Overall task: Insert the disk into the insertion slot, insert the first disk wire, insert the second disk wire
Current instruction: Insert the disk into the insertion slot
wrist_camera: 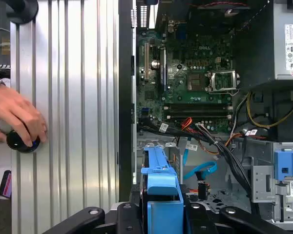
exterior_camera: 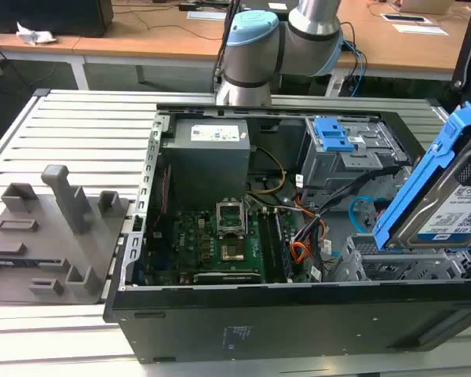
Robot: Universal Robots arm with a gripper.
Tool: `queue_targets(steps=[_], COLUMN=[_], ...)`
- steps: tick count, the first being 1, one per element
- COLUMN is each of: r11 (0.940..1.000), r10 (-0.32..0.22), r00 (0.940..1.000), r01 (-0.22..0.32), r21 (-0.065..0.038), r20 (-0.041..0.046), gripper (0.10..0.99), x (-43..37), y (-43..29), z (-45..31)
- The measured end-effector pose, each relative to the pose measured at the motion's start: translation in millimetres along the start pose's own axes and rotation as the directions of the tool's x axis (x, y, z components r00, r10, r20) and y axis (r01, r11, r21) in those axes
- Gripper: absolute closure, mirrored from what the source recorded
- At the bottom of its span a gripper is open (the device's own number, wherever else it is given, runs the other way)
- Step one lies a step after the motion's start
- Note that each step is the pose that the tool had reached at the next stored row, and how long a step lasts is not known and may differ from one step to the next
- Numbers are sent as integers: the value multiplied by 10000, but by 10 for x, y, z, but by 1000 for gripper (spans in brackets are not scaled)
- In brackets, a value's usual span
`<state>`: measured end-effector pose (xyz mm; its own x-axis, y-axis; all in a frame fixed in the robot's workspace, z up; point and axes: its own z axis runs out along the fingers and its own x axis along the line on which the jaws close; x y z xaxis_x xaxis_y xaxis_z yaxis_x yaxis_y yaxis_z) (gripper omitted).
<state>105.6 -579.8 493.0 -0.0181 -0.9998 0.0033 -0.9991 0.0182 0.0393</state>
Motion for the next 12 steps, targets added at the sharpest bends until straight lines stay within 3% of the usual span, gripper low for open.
queue_targets(steps=[1, 5, 12], r11=[10000, 10000, 10000], r10=[0, 1, 0], r00=[10000, 10000, 10000], r01=[0, -1, 0], r21=[0, 0, -1], r20=[0, -1, -1], gripper=[722, 722, 722], x=[0, -1, -35], y=[-3, -7, -10], z=[70, 184, 242])
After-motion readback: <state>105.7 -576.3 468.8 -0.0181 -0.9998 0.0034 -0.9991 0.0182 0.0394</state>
